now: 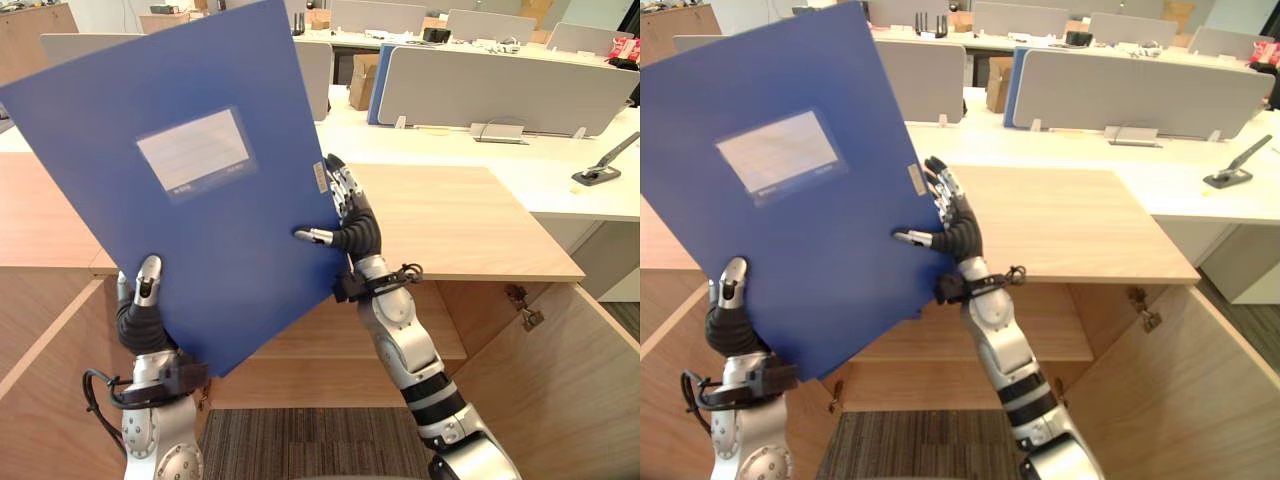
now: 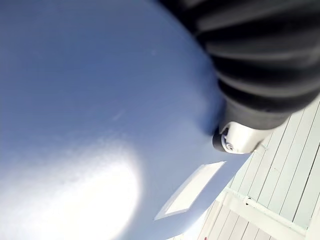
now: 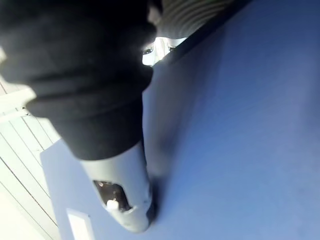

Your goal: Walk over to the cabinet, pick up the folder, carry it to the office cabinet, place the folder inside the office cabinet, then close the office cabinet door

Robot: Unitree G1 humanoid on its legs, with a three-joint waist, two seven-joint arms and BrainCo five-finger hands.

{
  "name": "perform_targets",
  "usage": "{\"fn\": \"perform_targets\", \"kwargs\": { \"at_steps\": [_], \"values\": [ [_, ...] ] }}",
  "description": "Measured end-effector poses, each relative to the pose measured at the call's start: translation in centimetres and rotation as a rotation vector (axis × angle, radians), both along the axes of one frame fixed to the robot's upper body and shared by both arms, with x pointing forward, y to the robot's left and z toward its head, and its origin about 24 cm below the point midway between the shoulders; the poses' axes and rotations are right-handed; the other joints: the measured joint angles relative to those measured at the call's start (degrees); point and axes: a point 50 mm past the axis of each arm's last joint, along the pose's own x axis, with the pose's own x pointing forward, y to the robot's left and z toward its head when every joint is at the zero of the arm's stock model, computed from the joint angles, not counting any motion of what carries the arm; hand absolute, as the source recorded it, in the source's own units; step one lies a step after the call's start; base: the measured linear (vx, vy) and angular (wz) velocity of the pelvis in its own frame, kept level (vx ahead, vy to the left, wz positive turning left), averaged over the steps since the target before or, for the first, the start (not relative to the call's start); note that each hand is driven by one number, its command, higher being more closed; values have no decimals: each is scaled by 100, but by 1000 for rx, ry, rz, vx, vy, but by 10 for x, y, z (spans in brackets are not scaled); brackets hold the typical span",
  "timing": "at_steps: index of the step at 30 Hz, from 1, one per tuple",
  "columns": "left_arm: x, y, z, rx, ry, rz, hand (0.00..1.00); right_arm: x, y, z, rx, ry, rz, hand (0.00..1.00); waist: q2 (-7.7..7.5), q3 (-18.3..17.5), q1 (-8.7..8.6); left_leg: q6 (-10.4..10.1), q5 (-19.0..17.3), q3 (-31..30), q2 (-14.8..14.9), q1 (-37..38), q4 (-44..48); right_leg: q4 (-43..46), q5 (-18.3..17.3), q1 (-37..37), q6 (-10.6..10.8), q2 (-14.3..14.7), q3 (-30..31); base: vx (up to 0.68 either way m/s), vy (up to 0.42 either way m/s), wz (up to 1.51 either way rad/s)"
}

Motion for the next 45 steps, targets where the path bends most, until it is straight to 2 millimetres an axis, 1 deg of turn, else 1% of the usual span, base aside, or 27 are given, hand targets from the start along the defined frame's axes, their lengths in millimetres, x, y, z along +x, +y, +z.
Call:
{"fn": "perform_targets", "kwargs": {
  "at_steps": [4, 9, 11, 13, 14, 16, 17, 19, 24, 25, 29, 30, 32, 37, 39, 42, 45],
  "values": [
    [-1, 0, 7, 9, -28, -15, 100, 10, 2, 2, -51, 11, 52, 0, -5, 6, -1, 1, -1, 1, -1, -2, 1, 2, 0, -5, 0, -2, 5, 0, 0, 0],
    [-3, 3, 14, 24, -66, -34, 100, 21, 6, 14, -249, -48, 177, 0, -10, 14, 5, -1, -3, 10, 3, -6, 4, -2, 0, -14, 0, 2, 22, 0, 0, 0],
    [-3, 4, 17, 39, -84, -38, 100, 25, 9, 22, -323, -76, 231, 0, -10, 14, -4, -5, -7, 21, 8, -7, 5, -3, 1, -21, -1, 7, 35, 0, 0, 0],
    [-4, 7, 20, 36, -105, -50, 100, 29, 9, 38, -420, -129, 289, 0, -10, 14, -12, -15, -29, 36, 11, -11, 27, -9, 1, -23, -1, 7, 51, 0, 0, -4],
    [-4, 7, 21, 36, -109, -53, 100, 30, 8, 41, -445, -139, 301, 0, -10, 14, -12, -20, -42, 41, 11, -17, 44, -10, 1, -23, -1, 6, 56, 0, 0, -5],
    [-5, 9, 23, 53, -123, -74, 100, 33, 3, 55, -547, -165, 349, 0, -10, 14, -1, -44, -85, 66, 15, -36, 99, -14, 1, -25, -1, 3, 81, -3, 1, -5],
    [-5, 9, 24, 62, -127, -81, 100, 34, 2, 58, -570, -166, 363, 100, -11, 14, 0, -47, -89, 73, 17, -39, 101, -15, 1, -30, -1, 4, 90, -8, 4, -6],
    [-5, 7, 25, 92, -133, -117, 100, 36, -7, 65, -648, -157, 409, 100, -10, 11, 2, -66, -119, 93, 22, -77, 141, -14, 0, -55, -2, 5, 112, -8, 4, -5],
    [-7, 4, 21, 89, -108, -159, 100, 34, -17, 72, -708, -141, 471, 100, -4, 5, -4, -82, -151, 146, 40, -135, 197, 9, 1, -132, -2, 15, 175, -1, 2, -5],
    [-7, 3, 20, 78, -104, -169, 0, 33, -20, 77, -729, -156, 477, 100, -2, 3, -3, -86, -154, 146, 43, -139, 200, 10, 0, -134, -3, 16, 176, 0, 0, 0],
    [-11, -5, 12, 73, -54, -233, 0, 29, -27, 96, -756, -210, 467, 100, 13, -23, 25, -88, -183, 141, 53, -230, 281, 68, -12, -209, -21, 16, 176, 0, 0, 0],
    [-11, -6, 9, 70, -43, -245, 0, 29, -28, 98, -756, -217, 465, 100, 18, -25, 26, -88, -183, 141, 54, -232, 284, 77, -14, -214, -23, 16, 177, 0, 0, 0],
    [-11, -12, -2, 69, 5, -298, 0, 29, -32, 101, -760, -229, 452, 100, 58, -57, 38, -89, -183, 140, 56, -232, 298, 102, -16, -219, -26, 16, 177, 0, 0, 0],
    [-11, -21, -29, 109, 121, -429, 0, 26, -37, 103, -809, -250, 447, 100, 156, -120, 34, -87, -182, 143, 63, -232, 309, 138, -26, -239, -38, 19, 187, -25, 7, -1],
    [-11, -24, -38, 108, 155, -471, 0, 24, -39, 101, -829, -256, 450, 100, 173, -132, 37, -86, -181, 145, 69, -235, 309, 143, -27, -246, -41, 25, 190, 0, 0, 0],
    [-7, -29, -56, 41, 193, -509, 0, 17, -45, 96, -786, -283, 428, 100, 173, -199, 50, -82, -175, 149, 72, -323, 327, 170, -27, -353, -41, 29, 196, 1, 2, -1],
    [7, -38, -73, -91, 203, -498, 0, 15, -48, 92, -697, -332, 352, 100, 187, -205, 64, -79, -170, 163, 71, -384, 364, 204, -25, -415, -40, 26, 202, 2, 2, -1]
  ]
}}
